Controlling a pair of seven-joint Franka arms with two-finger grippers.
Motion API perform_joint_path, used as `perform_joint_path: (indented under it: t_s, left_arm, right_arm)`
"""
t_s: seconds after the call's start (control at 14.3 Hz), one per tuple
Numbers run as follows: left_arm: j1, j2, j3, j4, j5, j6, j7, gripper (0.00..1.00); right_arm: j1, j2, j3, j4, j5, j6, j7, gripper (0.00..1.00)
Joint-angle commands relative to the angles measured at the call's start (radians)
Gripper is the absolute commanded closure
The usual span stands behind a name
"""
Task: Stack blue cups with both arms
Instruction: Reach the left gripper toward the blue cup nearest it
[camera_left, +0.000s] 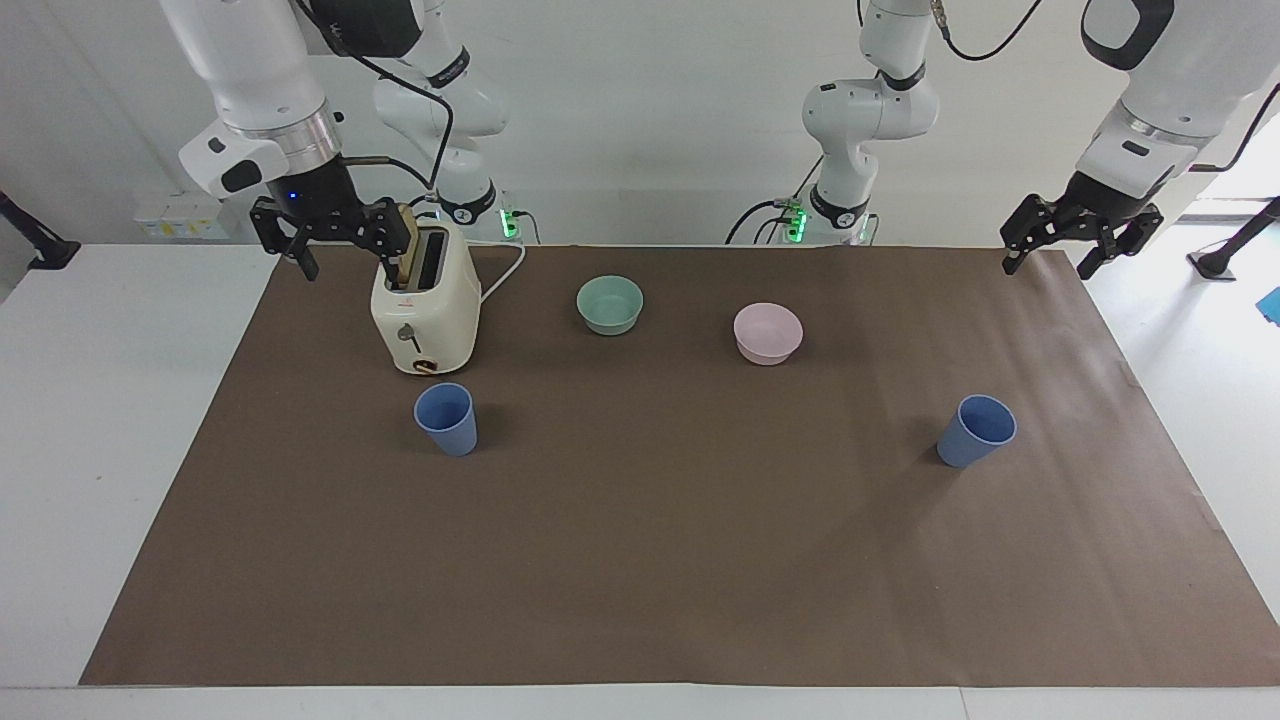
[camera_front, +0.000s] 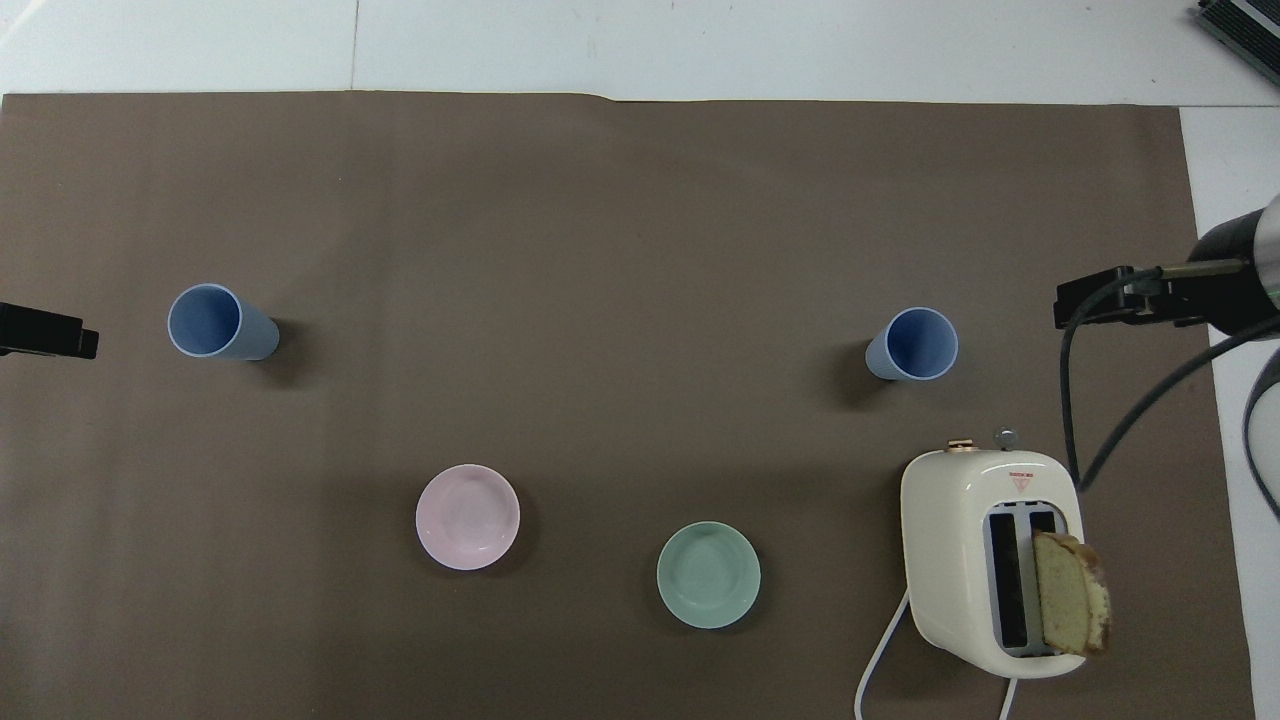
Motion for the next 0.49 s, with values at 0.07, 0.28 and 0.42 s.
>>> perform_joint_path:
  t_s: [0.07,0.28,0.42]
  left_arm:
    - [0.013,-0.011,0.002,-0.095,-0.012,0.115,0.000,0.00]
    - [0.013,0.009,0.001,-0.140,-0.024,0.210,0.001,0.00]
    - [0.016,0.023,0.001,-0.170,-0.030,0.273,0.004,0.00]
  right_arm:
    - [-0.014,-0.020,0.008,-0.025,0.002,0.017,0.007,0.00]
    - [-0.014,-0.020,0.008,-0.025,0.002,0.017,0.007,0.00]
    - [-0.014,-0.020,0.008,-0.023,0.002,0.017,0.007,0.00]
